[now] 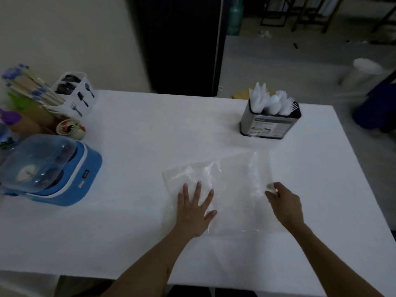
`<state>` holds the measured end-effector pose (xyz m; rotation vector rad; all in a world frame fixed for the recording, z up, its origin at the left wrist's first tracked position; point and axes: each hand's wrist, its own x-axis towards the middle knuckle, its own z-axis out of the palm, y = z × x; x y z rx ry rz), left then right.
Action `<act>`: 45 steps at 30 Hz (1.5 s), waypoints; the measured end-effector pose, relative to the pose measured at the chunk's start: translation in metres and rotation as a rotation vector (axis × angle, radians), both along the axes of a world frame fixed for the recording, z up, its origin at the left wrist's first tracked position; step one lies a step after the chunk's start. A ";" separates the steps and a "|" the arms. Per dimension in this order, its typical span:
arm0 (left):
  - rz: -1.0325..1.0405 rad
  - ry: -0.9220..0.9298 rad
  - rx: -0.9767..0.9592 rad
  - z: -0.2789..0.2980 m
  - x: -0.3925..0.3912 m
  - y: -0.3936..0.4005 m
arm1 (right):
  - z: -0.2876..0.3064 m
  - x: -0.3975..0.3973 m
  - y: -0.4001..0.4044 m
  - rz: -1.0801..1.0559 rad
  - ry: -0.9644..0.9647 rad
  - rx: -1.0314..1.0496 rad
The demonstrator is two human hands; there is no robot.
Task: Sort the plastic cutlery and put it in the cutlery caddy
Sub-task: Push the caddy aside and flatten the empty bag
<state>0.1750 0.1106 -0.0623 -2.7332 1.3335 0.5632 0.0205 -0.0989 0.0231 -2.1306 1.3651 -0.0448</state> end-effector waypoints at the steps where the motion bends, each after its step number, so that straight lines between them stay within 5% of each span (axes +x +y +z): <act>1: 0.009 -0.011 -0.021 -0.007 -0.004 -0.004 | 0.006 0.000 0.001 0.034 -0.022 -0.026; 6: 0.077 0.279 -0.127 0.000 0.013 -0.003 | 0.040 0.040 0.036 0.118 -0.173 0.092; 9: 0.540 0.653 -0.692 0.029 0.022 0.013 | 0.037 0.077 0.080 0.286 -0.152 0.079; 11: 0.894 0.609 -0.983 0.047 0.026 0.026 | 0.020 0.098 0.112 0.501 -0.046 -0.007; 14: 1.006 0.191 -0.917 0.058 0.037 0.040 | -0.013 0.115 0.149 0.752 0.194 0.002; 17: 1.118 0.440 -0.636 0.056 0.045 0.044 | -0.032 0.115 0.158 0.807 0.227 0.090; 21: 0.937 0.509 -0.379 0.048 0.036 0.044 | -0.035 0.106 0.128 0.408 -0.022 -0.142; 24: 0.869 0.472 -0.342 0.047 0.028 0.034 | -0.031 0.095 0.101 0.051 0.064 0.082; 27: 0.705 0.355 -0.323 0.054 0.016 0.020 | -0.034 0.084 0.079 0.047 0.034 0.330; 32: 0.461 0.306 -0.450 0.083 -0.020 -0.041 | -0.012 0.032 0.036 -0.071 -0.151 0.290; 41: 0.059 0.822 -0.636 0.137 -0.171 -0.244 | 0.046 -0.152 -0.103 -0.488 -0.531 -0.110; 45: -0.082 0.912 -0.642 0.148 -0.263 -0.344 | 0.049 -0.238 -0.181 -0.689 -0.566 -0.270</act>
